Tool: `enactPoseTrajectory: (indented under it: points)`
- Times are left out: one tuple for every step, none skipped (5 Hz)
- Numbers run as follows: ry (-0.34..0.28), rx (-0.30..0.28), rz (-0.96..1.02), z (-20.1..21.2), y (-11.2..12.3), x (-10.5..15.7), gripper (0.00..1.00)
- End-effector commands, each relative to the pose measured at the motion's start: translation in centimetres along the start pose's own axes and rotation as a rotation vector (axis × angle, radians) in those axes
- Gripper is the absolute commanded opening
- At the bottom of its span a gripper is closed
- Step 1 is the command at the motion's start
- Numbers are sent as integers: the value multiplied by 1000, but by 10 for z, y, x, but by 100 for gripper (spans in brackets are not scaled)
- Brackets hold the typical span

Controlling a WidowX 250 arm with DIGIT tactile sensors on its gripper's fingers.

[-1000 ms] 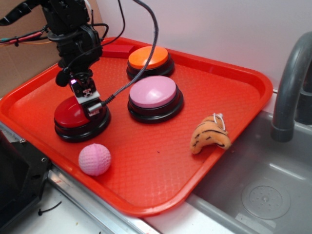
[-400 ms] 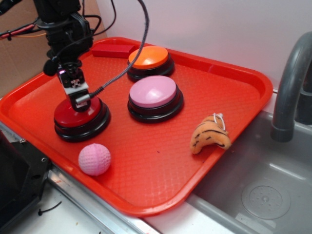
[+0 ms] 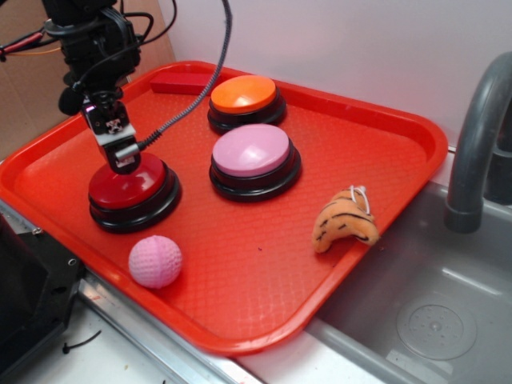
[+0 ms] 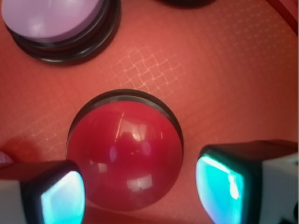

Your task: Push the red button.

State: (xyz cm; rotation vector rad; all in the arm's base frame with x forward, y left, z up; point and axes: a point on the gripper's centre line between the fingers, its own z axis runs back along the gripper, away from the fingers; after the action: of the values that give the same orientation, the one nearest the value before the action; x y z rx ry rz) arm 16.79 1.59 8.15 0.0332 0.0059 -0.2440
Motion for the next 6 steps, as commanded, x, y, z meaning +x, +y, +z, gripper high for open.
enactPoseTrajectory:
  points:
    - [-65,20,10,23,5,10,100]
    - [-64,20,20,27,7,9,100]
    - [-65,22,30,31,8,9,100]
    - [-69,23,37,35,9,9,100]
    - [-70,22,33,38,6,12,100]
    - [-78,31,35,46,5,13,100]
